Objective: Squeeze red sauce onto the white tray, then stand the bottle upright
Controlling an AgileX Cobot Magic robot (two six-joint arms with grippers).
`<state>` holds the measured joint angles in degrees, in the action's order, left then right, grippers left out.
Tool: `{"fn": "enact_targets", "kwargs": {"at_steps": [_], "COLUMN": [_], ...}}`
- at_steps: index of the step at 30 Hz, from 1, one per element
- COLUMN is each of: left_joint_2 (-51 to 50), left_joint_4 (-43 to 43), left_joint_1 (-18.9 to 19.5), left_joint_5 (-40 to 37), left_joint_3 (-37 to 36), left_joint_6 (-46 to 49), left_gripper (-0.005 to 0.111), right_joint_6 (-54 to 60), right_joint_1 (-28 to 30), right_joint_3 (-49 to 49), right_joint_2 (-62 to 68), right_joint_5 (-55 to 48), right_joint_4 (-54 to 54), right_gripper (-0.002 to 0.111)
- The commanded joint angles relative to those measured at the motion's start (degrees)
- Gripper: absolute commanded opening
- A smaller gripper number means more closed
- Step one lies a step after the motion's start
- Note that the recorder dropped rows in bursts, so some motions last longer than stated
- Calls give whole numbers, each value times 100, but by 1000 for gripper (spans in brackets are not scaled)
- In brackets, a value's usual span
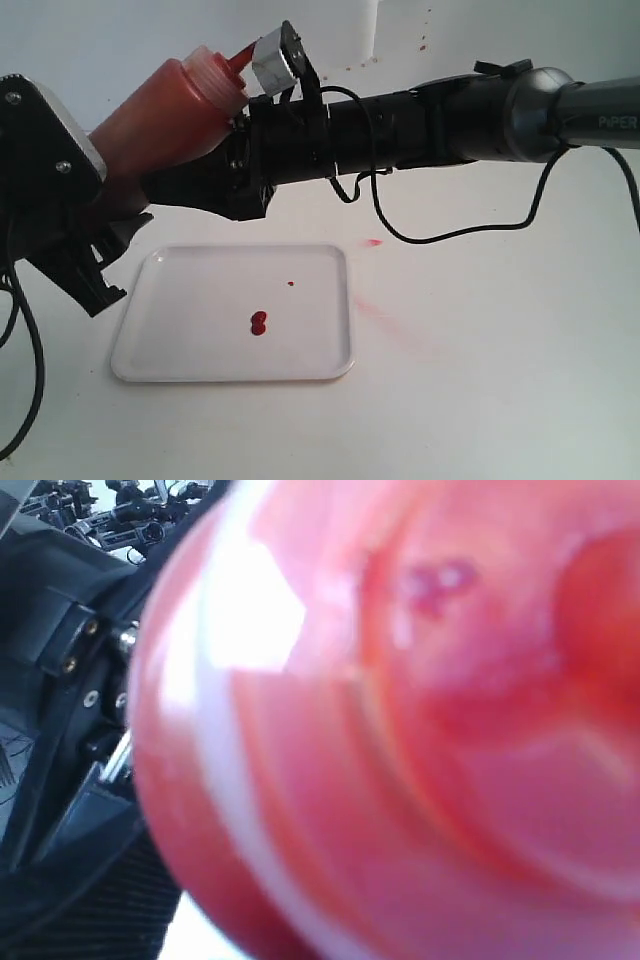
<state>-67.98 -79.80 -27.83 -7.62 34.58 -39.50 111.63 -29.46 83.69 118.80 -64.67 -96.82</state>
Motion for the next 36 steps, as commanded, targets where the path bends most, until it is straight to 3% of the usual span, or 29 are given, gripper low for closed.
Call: {"fn": "enact_targets", "kwargs": {"at_steps": [1, 13, 20, 24, 29, 36], "left_joint_2": [-9, -450, -563, -563, -563, -563], "left_joint_4": [-48, 455, 1765, 2172, 2172, 2172], "left_joint_1": [-81, -81, -81, -81, -81, -81], "left_joint_5": [1109, 2110, 2813, 2928, 2928, 2928], "left_joint_3": [-29, -94, -94, -94, -94, -94], "left_joint_6": [184, 118, 1243, 1606, 1709, 1735], "left_gripper": [0, 0, 0, 0, 0, 0], "right_joint_6": [58, 58, 21, 21, 21, 11], "right_joint_1": [-200, -199, -212, -212, -212, -212], "right_joint_3": [44, 44, 44, 44, 44, 44], "right_joint_2": [-189, -507, -504, -504, -504, -504], "right_joint_5": [-530, -530, -530, -530, -530, -530], "right_joint_4": [-312, -312, -312, -312, -312, -312], "right_gripper": [67, 67, 64, 42, 0, 0]}}
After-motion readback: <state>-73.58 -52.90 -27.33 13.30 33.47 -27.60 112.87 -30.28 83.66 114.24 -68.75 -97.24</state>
